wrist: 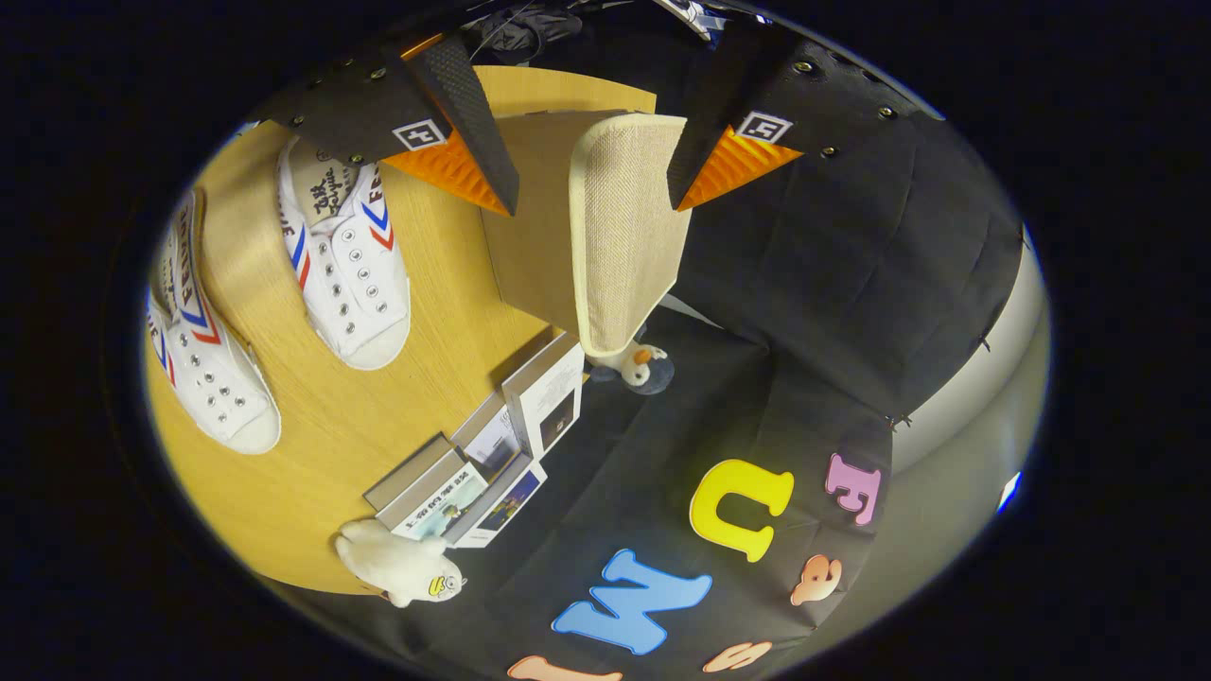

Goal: Open the storage box then place both shoes into the box .Put the left shoe in first, then the right shoe, with the right side of both shoes facing outward in a uniform manner.

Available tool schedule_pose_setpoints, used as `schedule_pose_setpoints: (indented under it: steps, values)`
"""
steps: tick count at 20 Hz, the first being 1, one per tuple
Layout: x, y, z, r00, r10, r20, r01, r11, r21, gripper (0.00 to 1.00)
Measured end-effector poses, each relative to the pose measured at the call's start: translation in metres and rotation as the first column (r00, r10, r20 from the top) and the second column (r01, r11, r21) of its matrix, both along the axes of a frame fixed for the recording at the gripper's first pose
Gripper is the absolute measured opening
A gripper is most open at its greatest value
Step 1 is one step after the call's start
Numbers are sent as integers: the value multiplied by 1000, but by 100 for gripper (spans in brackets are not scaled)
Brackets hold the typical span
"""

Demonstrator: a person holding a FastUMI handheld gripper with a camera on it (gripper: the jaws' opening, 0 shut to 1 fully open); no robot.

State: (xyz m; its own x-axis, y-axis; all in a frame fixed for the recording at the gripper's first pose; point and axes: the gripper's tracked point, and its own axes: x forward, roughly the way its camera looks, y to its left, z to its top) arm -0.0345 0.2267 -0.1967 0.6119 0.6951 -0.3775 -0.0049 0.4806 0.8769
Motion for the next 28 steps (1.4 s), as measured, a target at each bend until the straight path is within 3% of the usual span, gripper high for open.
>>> schedule_pose_setpoints:
  steps: [6, 7, 10, 13, 15, 16, 17, 23, 28]
  values:
    - [-5, 28, -6, 994, 49, -101, -35, 991, 132, 95]
    - [-5, 30, -9, 992, 48, -120, -31, 989, 144, 79]
    - [-12, 37, -8, 986, 82, -143, -56, 983, 174, 75]
    - [-7, 34, -7, 986, 57, -155, -28, 983, 179, 27]
    - [-11, 34, -3, 987, 87, -136, -65, 985, 158, 26]
    - [-7, 28, 6, 992, 58, -116, -41, 988, 147, 26]
    - [-6, 28, 9, 994, 61, -92, -49, 990, 129, 1]
    - [1, 45, 74, 988, 147, 42, -150, 984, 97, 0]
    - [4, 72, 122, 960, 224, 166, -227, 974, 0, 0]
